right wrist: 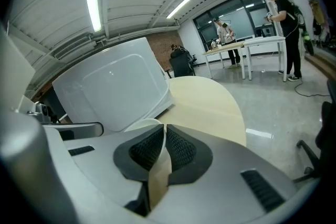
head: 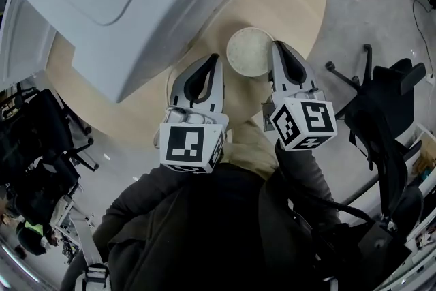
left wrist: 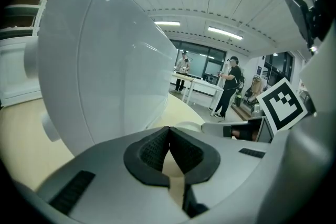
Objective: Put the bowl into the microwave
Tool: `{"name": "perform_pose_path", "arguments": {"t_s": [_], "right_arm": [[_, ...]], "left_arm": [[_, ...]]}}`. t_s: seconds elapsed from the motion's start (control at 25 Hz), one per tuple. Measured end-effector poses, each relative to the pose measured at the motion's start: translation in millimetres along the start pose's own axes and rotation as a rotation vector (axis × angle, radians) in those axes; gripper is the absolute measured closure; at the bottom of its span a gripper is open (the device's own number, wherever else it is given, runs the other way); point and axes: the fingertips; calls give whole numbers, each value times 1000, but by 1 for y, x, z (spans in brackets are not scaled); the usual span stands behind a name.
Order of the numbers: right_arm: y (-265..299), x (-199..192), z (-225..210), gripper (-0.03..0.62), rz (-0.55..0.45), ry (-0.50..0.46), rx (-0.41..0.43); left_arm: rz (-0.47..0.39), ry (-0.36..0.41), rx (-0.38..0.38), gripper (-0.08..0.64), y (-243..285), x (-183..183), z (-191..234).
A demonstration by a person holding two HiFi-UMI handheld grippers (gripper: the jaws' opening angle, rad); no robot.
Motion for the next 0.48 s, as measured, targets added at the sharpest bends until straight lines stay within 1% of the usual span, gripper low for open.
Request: {"name": "perform_pose_path", "arguments": {"t_s": [0.08,0.28,0.48], "right_arm": [[0,1,10,570,-1,-7,14],[1,4,51,571,0,-33,61],[-21,-4,61,571,-8,-57,126]], "left_arm": [[-11,-7,12,551,-8,2,6],[-45,-31,56,551,-39,7,32],[-81,-41,114,551,-63,-5,21]]}}
Point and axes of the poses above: the fingertips, and each gripper's own axes: y forward along the fingers, z to its left, x out of its top, and after that the axes turned 13 degrees about -y, right-handed
